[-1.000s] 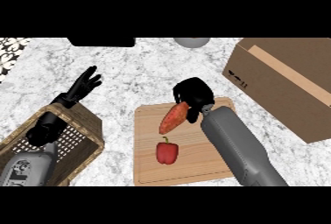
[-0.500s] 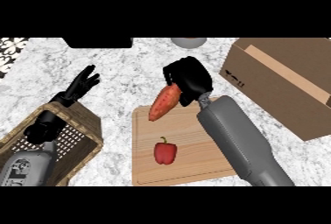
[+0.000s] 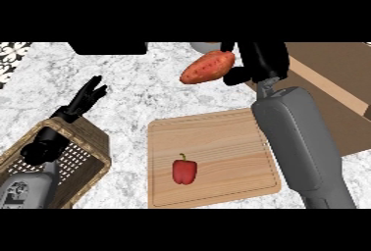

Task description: Pick the sweet potato from the cutting board and place it in the cardboard box

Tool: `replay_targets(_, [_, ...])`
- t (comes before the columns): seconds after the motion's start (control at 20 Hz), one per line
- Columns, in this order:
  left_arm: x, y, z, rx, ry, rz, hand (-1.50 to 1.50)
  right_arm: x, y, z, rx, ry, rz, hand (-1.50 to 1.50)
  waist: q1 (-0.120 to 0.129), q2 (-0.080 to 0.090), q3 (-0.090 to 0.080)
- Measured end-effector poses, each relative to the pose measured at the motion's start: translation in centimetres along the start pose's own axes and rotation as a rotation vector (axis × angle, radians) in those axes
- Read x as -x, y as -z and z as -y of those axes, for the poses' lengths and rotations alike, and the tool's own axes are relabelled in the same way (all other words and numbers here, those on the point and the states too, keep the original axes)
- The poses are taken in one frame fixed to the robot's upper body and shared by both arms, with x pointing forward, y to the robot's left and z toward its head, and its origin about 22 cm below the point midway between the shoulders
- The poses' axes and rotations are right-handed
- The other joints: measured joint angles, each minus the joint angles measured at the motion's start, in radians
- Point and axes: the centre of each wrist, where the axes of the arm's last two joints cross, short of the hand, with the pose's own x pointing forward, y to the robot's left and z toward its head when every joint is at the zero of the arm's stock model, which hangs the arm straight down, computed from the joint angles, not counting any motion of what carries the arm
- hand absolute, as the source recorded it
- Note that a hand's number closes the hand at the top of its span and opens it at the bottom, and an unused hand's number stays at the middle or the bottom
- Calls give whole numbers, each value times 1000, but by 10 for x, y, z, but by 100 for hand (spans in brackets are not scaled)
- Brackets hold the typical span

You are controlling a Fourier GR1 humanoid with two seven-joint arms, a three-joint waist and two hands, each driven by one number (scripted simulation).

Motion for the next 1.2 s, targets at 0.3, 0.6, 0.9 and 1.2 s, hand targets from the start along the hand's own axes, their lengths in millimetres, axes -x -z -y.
replay_targets(0.3, [0, 2, -1, 8, 2, 12, 0, 45, 21, 43, 120, 33, -191, 150, 10, 5, 0])
replay_targets(0.6, [-7, 15, -1, 7, 0, 20, 0, 103, 33, 64, 137, -25, -291, 150, 16, 8, 0])
replay_targets(0.9, [-7, 12, 3, 23, 1, 22, 0, 162, 33, 75, -57, -104, -388, 150, 24, 10, 0])
replay_targets(1.2, [-9, 14, 6, 25, 6, 28, 0, 206, 28, 82, -265, -107, -447, 150, 32, 13, 1])
